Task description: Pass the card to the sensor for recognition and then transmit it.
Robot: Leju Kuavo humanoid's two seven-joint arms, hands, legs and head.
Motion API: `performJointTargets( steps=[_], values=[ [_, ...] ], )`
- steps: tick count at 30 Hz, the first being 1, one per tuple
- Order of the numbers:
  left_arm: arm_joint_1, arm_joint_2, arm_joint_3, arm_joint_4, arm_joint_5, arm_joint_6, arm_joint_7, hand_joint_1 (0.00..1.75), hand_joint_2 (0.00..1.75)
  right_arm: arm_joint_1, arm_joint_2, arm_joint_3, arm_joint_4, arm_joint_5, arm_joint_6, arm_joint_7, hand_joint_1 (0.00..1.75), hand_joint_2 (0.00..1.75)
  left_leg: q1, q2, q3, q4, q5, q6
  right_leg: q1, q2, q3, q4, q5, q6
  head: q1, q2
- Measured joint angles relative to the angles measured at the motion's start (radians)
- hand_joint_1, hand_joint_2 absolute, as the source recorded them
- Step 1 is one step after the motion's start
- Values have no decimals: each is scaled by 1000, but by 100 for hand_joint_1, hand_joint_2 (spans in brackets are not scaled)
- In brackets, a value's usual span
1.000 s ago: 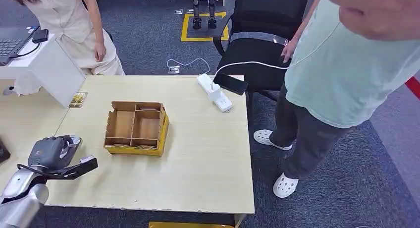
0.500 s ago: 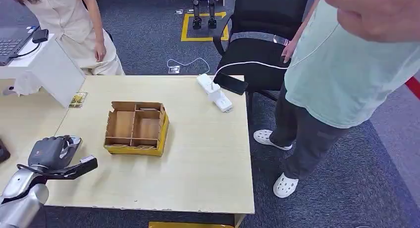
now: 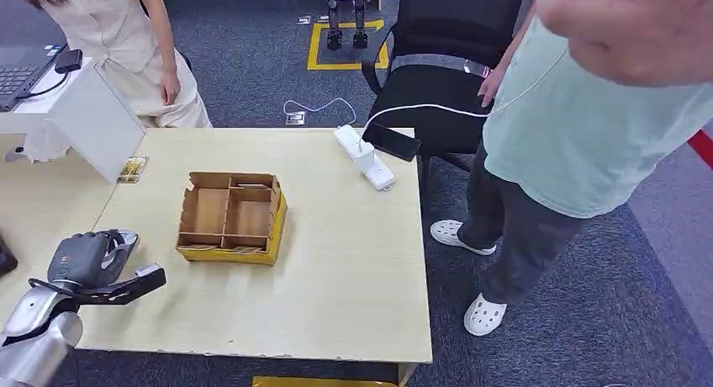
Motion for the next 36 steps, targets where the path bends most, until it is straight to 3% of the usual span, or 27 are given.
performJointTargets(
  steps=[36],
  values=[
    [0,0,0,0,0,0,0,175,175,0,0,0,0,0,0,0,0,175,0,0,0,0,0,0,0,0,0,0,0,0,0,0]
  ],
)
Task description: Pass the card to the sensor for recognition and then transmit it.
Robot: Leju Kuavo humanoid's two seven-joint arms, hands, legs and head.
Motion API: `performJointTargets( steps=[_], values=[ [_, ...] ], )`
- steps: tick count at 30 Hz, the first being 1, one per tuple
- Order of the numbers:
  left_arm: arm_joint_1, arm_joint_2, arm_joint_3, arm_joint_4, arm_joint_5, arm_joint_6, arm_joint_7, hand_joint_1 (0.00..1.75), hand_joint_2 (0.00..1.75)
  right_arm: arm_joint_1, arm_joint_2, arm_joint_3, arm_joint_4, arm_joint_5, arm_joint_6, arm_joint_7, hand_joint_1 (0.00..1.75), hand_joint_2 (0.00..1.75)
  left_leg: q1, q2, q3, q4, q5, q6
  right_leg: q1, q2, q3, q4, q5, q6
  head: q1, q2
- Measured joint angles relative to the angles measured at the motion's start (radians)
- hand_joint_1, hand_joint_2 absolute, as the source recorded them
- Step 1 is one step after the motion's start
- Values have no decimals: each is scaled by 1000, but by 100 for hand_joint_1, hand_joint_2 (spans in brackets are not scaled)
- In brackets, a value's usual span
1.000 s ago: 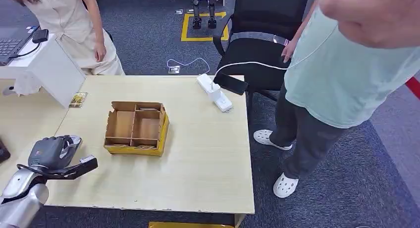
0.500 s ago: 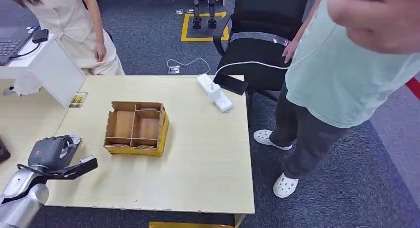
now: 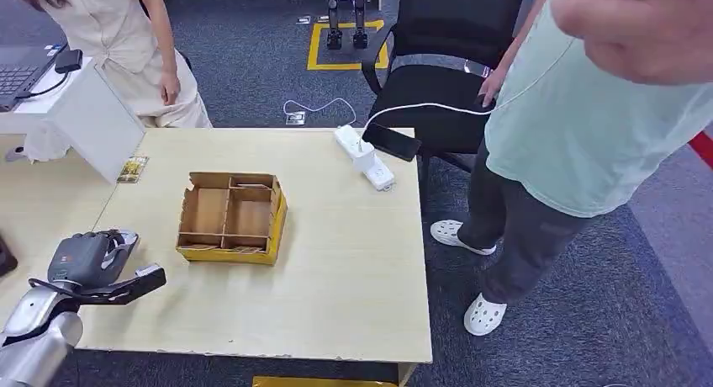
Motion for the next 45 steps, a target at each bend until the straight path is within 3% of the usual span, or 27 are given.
performJointTargets(
  steps=[45],
  values=[
    [0,0,0,0,0,0,0,175,175,0,0,0,0,0,0,0,0,175,0,0,0,0,0,0,0,0,0,0,0,0,0,0]
  ],
)
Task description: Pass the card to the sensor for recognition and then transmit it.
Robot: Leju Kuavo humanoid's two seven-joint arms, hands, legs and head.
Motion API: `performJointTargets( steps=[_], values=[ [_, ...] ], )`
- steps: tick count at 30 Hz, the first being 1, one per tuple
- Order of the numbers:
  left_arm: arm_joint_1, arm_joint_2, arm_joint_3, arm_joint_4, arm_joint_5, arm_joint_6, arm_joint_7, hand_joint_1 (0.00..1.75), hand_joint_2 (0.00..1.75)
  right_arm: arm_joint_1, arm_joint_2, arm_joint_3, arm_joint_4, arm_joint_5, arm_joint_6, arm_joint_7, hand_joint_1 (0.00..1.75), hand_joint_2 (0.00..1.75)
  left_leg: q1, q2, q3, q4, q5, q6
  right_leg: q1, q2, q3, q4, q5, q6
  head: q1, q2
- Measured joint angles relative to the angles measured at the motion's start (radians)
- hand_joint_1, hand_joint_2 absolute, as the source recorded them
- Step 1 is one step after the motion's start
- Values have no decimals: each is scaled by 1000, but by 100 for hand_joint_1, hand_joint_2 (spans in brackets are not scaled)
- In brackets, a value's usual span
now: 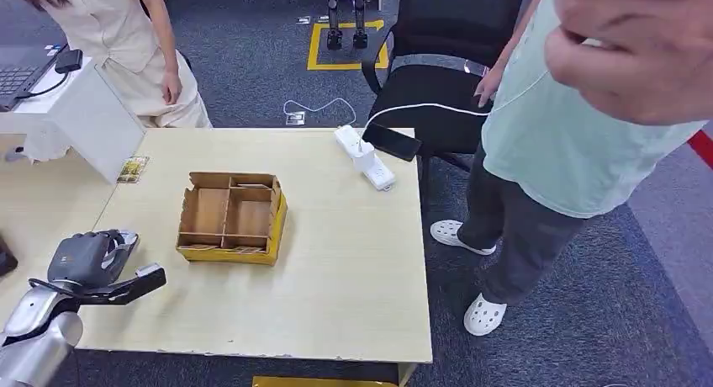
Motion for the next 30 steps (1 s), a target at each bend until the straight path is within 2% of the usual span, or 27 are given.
performJointTargets(
  steps=[30],
  values=[
    [0,0,0,0,0,0,0,175,175,0,0,0,0,0,0,0,0,175,0,0,0,0,0,0,0,0,0,0,0,0,0,0]
  ],
)
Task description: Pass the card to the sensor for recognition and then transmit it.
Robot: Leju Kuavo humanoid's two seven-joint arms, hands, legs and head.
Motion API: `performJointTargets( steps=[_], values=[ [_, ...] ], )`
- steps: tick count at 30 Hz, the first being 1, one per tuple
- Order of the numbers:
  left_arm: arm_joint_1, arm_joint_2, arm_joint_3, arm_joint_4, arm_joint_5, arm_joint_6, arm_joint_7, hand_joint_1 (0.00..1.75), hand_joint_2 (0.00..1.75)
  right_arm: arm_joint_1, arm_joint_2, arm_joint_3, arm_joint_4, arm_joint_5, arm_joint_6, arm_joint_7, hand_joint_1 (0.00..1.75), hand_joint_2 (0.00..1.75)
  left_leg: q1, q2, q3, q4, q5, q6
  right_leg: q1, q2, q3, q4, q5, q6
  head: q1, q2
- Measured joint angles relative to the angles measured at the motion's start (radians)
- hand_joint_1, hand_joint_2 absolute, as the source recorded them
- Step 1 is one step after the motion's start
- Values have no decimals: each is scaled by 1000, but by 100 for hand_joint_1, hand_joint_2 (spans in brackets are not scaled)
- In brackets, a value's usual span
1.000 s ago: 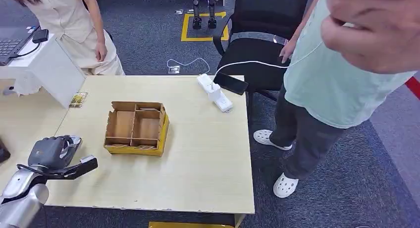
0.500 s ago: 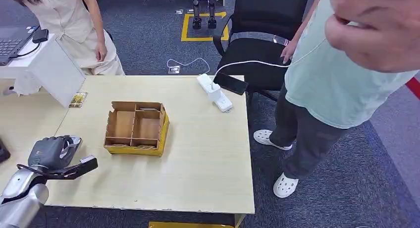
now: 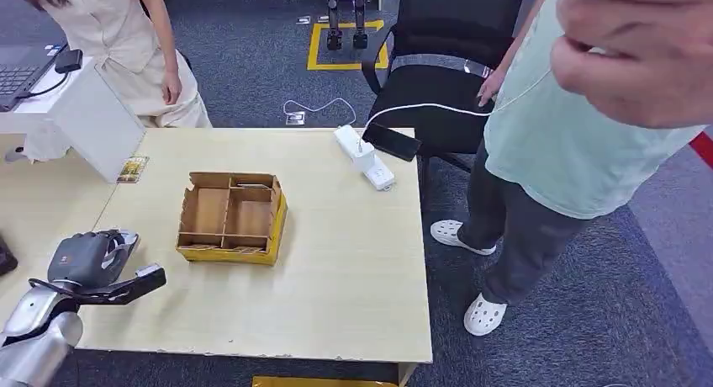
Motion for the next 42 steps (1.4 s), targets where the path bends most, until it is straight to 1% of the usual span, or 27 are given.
performJointTargets(
  steps=[42],
  values=[
    [0,0,0,0,0,0,0,175,175,0,0,0,0,0,0,0,0,175,0,0,0,0,0,0,0,0,0,0,0,0,0,0]
  ],
)
